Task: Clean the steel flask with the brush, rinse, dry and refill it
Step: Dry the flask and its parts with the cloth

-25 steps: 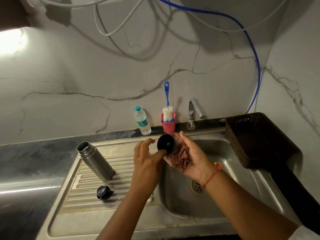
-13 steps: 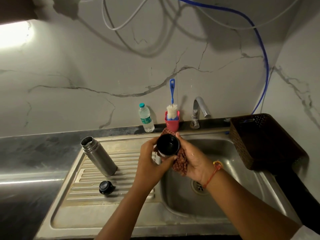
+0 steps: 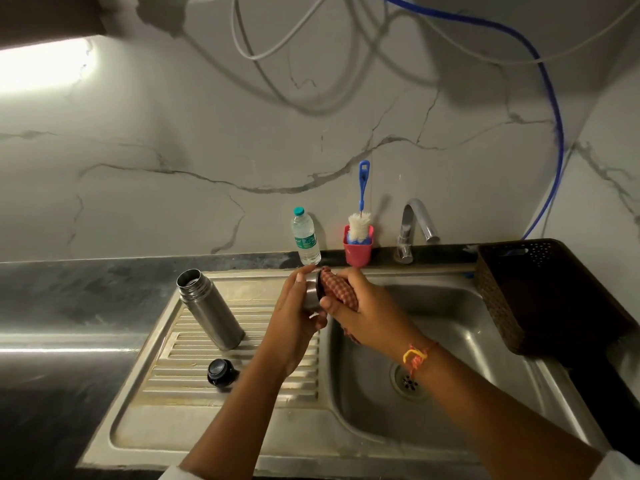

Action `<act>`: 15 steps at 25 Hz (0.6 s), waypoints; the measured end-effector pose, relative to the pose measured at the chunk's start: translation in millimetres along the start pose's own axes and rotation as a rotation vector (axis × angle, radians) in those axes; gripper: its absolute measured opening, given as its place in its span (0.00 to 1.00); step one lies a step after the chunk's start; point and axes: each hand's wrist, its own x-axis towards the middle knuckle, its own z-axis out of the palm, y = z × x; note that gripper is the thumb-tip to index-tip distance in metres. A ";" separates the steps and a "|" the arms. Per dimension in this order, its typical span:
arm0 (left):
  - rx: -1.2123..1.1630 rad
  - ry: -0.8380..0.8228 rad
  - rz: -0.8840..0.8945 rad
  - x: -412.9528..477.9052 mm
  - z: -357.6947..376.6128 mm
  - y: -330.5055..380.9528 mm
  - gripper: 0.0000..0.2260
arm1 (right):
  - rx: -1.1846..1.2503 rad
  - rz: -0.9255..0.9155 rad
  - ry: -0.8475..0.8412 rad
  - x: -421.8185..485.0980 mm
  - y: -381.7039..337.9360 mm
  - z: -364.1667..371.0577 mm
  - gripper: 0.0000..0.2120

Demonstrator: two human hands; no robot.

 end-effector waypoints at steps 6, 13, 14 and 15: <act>0.107 0.038 -0.098 9.8 -6.0 0.6 0.22 | -0.075 0.021 -0.368 7.1 -3.4 4.3 0.22; -0.114 0.017 -0.433 17.0 -20.8 -0.1 0.22 | -0.977 -0.599 -0.127 21.2 8.0 -6.4 0.20; -0.107 0.014 -0.443 18.6 -23.3 0.3 0.23 | -0.998 -0.661 -0.091 20.6 7.4 -3.7 0.18; -0.091 0.016 -0.446 19.2 -24.7 1.9 0.23 | -1.020 -0.705 -0.078 20.3 6.8 -0.1 0.16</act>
